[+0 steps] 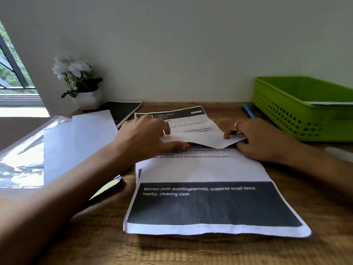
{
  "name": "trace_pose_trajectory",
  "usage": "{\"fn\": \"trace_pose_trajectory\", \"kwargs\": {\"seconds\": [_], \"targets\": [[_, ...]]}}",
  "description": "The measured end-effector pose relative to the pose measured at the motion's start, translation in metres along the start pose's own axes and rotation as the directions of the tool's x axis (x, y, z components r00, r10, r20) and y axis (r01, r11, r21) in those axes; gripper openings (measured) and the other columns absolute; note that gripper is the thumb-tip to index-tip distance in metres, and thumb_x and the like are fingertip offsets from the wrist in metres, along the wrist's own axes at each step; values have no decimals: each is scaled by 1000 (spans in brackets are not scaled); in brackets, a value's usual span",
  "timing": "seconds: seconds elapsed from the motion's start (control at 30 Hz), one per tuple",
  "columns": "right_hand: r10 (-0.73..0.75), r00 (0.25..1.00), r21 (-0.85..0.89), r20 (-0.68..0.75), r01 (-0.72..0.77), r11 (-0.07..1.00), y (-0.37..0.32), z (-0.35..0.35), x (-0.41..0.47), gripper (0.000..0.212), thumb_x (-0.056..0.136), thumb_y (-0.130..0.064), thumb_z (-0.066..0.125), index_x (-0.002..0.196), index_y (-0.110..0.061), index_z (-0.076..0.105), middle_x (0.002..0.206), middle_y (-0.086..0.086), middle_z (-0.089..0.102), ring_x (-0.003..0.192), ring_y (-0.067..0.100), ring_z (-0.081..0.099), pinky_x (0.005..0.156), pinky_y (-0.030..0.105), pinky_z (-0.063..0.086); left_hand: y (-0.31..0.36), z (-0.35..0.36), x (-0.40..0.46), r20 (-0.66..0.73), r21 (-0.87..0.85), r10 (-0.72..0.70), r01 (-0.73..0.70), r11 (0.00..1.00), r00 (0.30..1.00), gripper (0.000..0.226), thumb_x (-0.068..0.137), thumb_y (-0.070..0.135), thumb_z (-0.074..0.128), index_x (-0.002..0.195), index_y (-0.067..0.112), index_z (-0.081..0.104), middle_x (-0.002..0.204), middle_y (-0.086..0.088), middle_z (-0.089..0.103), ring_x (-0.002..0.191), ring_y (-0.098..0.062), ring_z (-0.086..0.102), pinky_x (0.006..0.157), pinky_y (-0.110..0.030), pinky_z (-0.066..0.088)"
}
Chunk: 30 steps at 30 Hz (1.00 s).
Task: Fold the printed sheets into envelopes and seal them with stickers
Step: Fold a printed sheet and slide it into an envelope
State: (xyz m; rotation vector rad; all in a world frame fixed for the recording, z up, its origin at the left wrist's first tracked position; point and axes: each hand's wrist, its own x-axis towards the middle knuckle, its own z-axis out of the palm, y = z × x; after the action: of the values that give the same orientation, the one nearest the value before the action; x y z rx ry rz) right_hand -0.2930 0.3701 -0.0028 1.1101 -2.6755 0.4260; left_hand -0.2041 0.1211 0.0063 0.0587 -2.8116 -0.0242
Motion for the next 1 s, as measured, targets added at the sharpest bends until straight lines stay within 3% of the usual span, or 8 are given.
{"fn": "trace_pose_trajectory", "kwargs": {"seconds": [0.17, 0.27, 0.33, 0.43, 0.57, 0.7, 0.83, 1.0], "targets": [[64, 980, -137, 188, -38, 990, -12, -11, -1, 35, 82, -33, 55, 116, -25, 57, 123, -2, 59, 113, 14, 52, 96, 29, 42, 13, 3, -7, -27, 124, 81, -77, 989, 996, 69, 76, 81, 23, 106, 35, 65, 105, 2, 69, 96, -24, 63, 71, -32, 47], [173, 924, -191, 340, -112, 975, -23, -20, -2, 81, 70, -79, 37, 129, -25, 50, 134, -3, 52, 122, 16, 48, 102, 33, 40, 17, 7, -10, 19, 140, 83, -85, 986, 996, 54, 87, 67, 31, 124, 35, 55, 126, 2, 61, 110, -26, 59, 80, -35, 47], [182, 911, -199, 370, -114, 973, -32, -21, -3, 111, 51, -89, 15, 135, -23, 45, 138, -1, 49, 124, 17, 47, 104, 35, 39, 19, 9, -10, 45, 99, 67, -71, 993, 997, 48, 91, 59, 34, 130, 35, 49, 133, 2, 56, 114, -28, 56, 85, -36, 46], [124, 932, -158, 339, -74, 985, -39, -12, -3, 111, 54, -86, 8, 138, -22, 41, 140, 2, 48, 125, 18, 46, 105, 36, 37, 19, 18, -8, 99, -18, 126, -125, 992, 987, 42, 96, 47, 34, 134, 33, 45, 139, 3, 51, 119, -27, 53, 94, -37, 46], [60, 934, -68, 352, -39, 997, -50, -5, 5, 87, 75, -74, 18, 142, -22, 36, 147, 0, 39, 132, 16, 38, 110, 37, 32, 17, 26, -4, 134, -150, 168, -148, 978, 977, 42, 98, 37, 33, 140, 32, 37, 147, 5, 39, 129, -23, 45, 103, -41, 40], [-19, 949, 13, 314, 16, 1000, -59, 8, 16, 53, 99, -44, 28, 142, -17, 36, 150, 2, 35, 137, 16, 31, 113, 29, 24, 20, 28, -2, 61, -229, 192, -173, 958, 980, 38, 96, 38, 32, 132, 35, 44, 132, 0, 57, 117, -24, 55, 95, -41, 46], [-13, 961, 53, 278, -2, 999, -62, 32, 22, 53, 101, -38, 26, 148, -14, 23, 157, 2, 18, 145, 14, 14, 118, 28, 10, 23, 28, 0, 47, -244, 162, -146, 959, 986, 37, 95, 40, 35, 127, 34, 50, 116, -6, 65, 103, -27, 61, 87, -40, 50], [11, 977, 72, 213, -27, 997, -62, 39, 22, 51, 102, -36, 25, 148, -15, 23, 157, -1, 18, 144, 10, 13, 114, 20, 6, 28, 27, 0, 126, -285, 109, -69, 956, 986, 43, 99, 31, 37, 142, 28, 37, 140, 1, 49, 127, -22, 45, 107, -34, 34]]}}
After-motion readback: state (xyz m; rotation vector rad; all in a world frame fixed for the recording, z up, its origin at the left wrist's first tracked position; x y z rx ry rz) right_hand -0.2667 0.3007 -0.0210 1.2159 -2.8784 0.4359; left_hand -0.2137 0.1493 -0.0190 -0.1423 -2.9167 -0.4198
